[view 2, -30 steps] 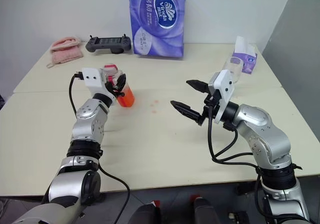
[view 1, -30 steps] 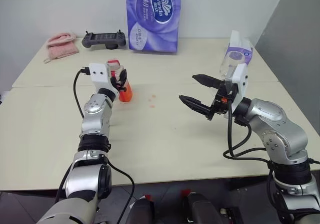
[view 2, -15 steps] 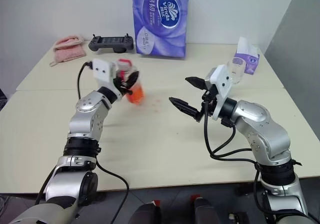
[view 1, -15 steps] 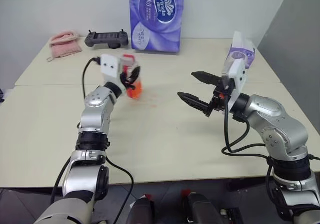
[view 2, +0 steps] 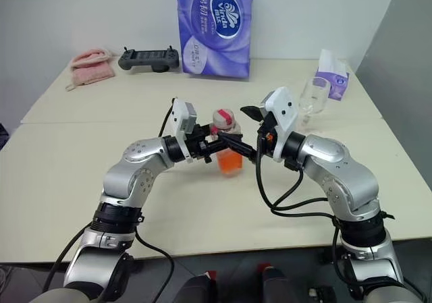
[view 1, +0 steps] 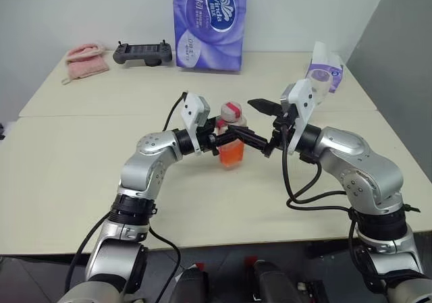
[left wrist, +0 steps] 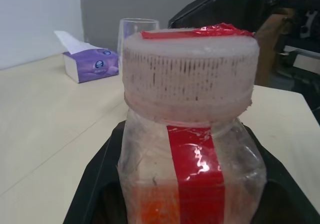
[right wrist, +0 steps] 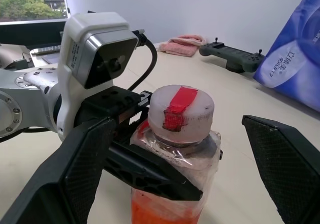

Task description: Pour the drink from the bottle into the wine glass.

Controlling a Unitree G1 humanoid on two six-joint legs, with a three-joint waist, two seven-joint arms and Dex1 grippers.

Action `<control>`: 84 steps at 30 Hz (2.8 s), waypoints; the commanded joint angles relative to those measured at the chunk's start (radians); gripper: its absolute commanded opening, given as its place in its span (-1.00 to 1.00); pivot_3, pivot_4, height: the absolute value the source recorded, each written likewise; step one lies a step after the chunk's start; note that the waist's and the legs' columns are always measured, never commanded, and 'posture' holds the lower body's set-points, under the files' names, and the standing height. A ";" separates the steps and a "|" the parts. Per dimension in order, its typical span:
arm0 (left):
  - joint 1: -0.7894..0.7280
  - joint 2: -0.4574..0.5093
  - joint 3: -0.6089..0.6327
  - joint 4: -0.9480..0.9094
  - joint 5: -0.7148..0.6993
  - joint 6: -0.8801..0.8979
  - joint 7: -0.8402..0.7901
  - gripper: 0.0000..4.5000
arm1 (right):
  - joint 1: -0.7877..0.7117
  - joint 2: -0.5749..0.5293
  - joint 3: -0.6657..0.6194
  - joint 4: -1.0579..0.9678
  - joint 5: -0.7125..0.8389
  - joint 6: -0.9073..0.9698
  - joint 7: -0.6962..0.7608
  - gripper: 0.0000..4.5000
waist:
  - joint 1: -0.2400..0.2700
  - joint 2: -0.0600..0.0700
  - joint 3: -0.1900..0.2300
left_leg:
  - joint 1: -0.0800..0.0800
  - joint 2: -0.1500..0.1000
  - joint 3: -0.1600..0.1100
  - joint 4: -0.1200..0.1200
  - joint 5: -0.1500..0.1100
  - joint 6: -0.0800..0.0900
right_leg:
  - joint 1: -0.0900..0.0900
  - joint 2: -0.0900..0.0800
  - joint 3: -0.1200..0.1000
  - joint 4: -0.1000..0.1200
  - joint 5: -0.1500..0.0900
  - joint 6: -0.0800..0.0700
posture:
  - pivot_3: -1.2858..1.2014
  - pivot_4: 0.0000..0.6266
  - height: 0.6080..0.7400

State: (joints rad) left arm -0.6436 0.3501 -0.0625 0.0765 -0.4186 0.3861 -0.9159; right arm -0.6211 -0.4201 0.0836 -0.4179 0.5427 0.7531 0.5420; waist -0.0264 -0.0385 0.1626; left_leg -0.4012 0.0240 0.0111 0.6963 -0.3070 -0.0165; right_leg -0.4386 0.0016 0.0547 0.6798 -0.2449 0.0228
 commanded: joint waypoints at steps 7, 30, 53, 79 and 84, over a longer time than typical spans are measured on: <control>-0.010 0.010 -0.039 -0.067 -0.009 -0.026 -0.082 -0.14 | -0.018 0.058 -0.032 -0.031 0.030 0.028 -0.054 1.00 | -0.001 0.000 0.000 | 0.000 0.000 0.000 0.000 0.000 0.000 | 0.000 0.000 0.000 0.000 0.000 0.000 | 0.03 -0.52 1.00; -0.009 0.003 -0.038 -0.113 -0.041 -0.038 -0.116 -0.14 | -0.044 -0.021 -0.030 0.016 0.073 -0.002 0.141 -0.18 | -0.001 0.001 0.001 | 0.000 0.000 -0.001 0.000 0.000 0.000 | 0.001 0.000 -0.001 0.000 0.000 0.000 | 0.03 -0.52 1.00; 0.039 0.045 -0.016 -0.154 -0.095 0.006 -0.130 -0.14 | 0.030 -0.112 -0.168 -0.240 0.202 0.167 0.001 0.99 | 0.001 0.007 0.004 | 0.000 0.000 -0.007 0.001 0.000 0.000 | 0.004 -0.001 -0.008 0.000 -0.001 -0.002 | 0.03 -0.52 1.00; -0.003 -0.024 -0.033 -0.132 -0.078 -0.004 -0.121 -0.14 | -0.014 -0.033 -0.051 -0.187 0.122 0.115 -0.063 -0.21 | 0.000 0.007 0.004 | 0.000 -0.002 -0.008 0.001 0.000 0.000 | 0.004 0.000 -0.010 0.000 -0.002 -0.003 | 0.03 -0.52 1.00; -0.014 -0.006 -0.048 -0.198 -0.143 0.053 -0.197 -0.14 | -0.064 -0.164 -0.025 0.025 0.121 -0.069 0.343 -0.21 | 0.000 0.008 0.005 | 0.000 -0.002 -0.009 0.001 0.000 0.001 | 0.005 0.002 -0.010 -0.001 -0.002 -0.003 | 0.03 -0.52 1.00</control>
State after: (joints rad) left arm -0.6315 0.3480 -0.1127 -0.0458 -0.5055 0.4332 -1.0736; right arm -0.6666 -0.5543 0.0318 -0.4334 0.6851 0.7537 0.7507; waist -0.0261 -0.0310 0.1671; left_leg -0.4008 0.0221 0.0023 0.6970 -0.3071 -0.0159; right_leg -0.4332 0.0032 0.0445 0.6788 -0.2468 0.0202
